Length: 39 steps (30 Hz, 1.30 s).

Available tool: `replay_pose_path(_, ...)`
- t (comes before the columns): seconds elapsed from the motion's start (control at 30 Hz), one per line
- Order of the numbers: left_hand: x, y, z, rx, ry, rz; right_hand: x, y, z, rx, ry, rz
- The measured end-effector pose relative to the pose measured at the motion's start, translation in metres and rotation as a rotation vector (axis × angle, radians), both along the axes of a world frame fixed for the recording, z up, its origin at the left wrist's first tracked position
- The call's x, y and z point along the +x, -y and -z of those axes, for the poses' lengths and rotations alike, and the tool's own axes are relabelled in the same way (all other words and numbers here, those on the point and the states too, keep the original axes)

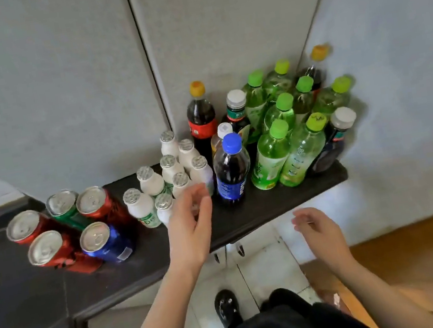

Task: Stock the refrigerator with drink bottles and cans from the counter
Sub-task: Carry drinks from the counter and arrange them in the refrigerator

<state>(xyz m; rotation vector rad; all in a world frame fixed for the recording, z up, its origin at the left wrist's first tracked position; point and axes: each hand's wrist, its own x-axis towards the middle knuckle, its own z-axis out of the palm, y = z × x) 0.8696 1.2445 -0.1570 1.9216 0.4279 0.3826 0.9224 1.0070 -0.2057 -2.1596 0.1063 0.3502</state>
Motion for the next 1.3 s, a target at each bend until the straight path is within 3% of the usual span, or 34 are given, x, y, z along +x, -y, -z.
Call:
replay_pose_path(0.17, 0.057, 0.006, -0.02, 0.199, 0.186, 0.105, 0.044, -0.014, -0.059, 0.095, 0.365, 0.09)
replay_pose_path(0.33, 0.084, 0.02, -0.027, 0.161, 0.156, 0.207, 0.077, -0.03, -0.095, 0.013, 0.552, 0.005)
replay_pose_path(0.53, 0.097, 0.026, -0.025, 0.026, 0.075, 0.166, 0.106, -0.05, -0.096, -0.296, 0.568, -0.178)
replay_pose_path(0.67, 0.095, 0.032, -0.026, 0.003, 0.079, 0.116, 0.112, -0.057, -0.086, -0.324, 0.568, -0.176)
replay_pose_path(0.8, 0.09, 0.035, -0.026, -0.013, 0.09, 0.025, 0.114, -0.05, -0.076, -0.337, 0.695, -0.274)
replay_pose_path(0.9, 0.084, 0.037, -0.03, -0.075, 0.118, -0.068, 0.118, -0.045, -0.067, -0.293, 0.766, -0.388)
replay_pose_path(1.3, 0.011, 0.042, -0.054, -0.237, 0.136, -0.428, 0.109, -0.065, -0.052, 0.176, 0.605, -0.441)
